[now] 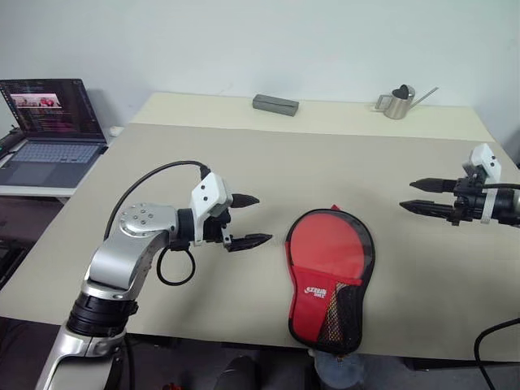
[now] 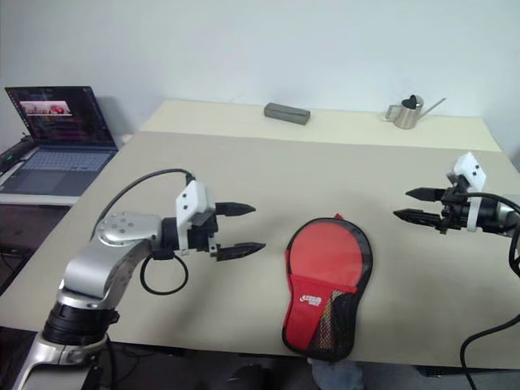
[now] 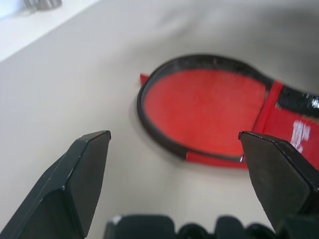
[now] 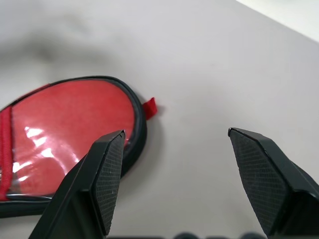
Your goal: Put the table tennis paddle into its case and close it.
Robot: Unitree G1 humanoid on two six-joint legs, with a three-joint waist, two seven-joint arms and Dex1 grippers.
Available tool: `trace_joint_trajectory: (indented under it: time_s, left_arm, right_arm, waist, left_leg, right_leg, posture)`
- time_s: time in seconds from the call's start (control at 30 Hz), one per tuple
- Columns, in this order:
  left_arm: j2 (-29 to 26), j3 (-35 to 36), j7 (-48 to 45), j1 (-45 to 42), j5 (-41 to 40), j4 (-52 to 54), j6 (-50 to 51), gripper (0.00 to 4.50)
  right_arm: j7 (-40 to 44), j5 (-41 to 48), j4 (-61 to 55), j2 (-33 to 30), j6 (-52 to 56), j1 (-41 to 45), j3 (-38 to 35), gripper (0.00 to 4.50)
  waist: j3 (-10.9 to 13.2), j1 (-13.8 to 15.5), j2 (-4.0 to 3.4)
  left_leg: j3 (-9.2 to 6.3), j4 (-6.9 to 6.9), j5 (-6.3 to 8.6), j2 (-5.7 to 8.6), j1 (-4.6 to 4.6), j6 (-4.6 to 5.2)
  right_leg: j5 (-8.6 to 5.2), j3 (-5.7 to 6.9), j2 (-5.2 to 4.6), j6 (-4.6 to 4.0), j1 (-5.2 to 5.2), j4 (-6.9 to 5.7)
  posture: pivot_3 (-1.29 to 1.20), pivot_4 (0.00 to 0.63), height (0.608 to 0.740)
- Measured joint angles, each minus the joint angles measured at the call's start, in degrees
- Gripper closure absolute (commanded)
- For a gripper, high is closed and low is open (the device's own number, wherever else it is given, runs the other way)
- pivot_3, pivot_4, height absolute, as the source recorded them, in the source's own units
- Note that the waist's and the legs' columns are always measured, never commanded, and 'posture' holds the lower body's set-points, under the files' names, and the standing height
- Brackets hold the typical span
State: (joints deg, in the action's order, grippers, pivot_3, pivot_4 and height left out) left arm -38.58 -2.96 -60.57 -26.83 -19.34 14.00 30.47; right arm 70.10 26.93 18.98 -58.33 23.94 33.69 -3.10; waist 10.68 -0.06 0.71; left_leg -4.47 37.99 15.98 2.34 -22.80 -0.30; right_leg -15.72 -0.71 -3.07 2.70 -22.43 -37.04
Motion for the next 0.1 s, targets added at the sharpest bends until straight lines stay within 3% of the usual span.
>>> trace_joint_trajectory:
  time_s: [0.1]
  left_arm:
    - [0.01, -0.03, 1.06, 0.13, 0.12, -0.13, -0.50, 0.00]
  right_arm:
    - [0.24, -0.63, -0.82, 0.00, 0.40, -0.55, -0.25, 0.89]
  waist:
    - [0.00, 0.03, 0.00]
  left_leg:
    - [0.04, 0.02, 0.00, 0.01, -0.02, 0.00]
  right_leg:
    - [0.00, -0.04, -0.02, 0.00, -0.01, 0.02]
  posture:
    - [0.00, 0.150, 0.740]
